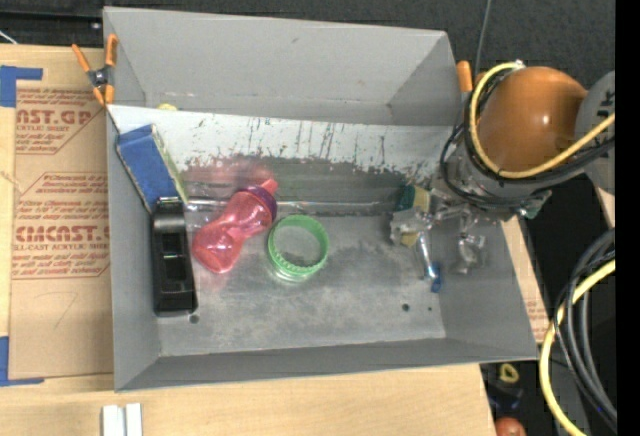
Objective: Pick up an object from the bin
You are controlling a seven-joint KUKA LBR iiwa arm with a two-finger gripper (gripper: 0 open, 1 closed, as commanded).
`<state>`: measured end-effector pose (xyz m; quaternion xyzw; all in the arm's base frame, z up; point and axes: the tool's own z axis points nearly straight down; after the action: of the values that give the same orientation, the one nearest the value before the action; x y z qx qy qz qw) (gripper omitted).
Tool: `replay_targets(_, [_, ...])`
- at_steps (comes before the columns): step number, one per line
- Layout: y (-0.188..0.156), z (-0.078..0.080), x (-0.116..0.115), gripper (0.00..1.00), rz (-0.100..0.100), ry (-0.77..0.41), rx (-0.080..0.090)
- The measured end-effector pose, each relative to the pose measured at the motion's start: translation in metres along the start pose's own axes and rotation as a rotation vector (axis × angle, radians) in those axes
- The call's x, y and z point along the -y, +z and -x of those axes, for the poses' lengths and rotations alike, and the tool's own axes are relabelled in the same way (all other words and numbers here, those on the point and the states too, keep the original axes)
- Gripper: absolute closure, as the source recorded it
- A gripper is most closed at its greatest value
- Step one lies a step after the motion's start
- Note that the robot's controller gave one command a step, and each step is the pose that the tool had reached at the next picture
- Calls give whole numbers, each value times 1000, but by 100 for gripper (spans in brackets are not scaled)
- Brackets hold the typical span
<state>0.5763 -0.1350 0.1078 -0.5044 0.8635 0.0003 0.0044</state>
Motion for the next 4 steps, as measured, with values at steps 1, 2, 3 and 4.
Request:
replay_targets(1, [30,20,0,0,-1,-599,9])
replay_targets(2, [37,16,-8,100,-4,-536,6])
replay_targets(3, [37,16,-8,100,-4,-536,6])
replay_targets(4, [19,16,-10,100,4,-536,6])
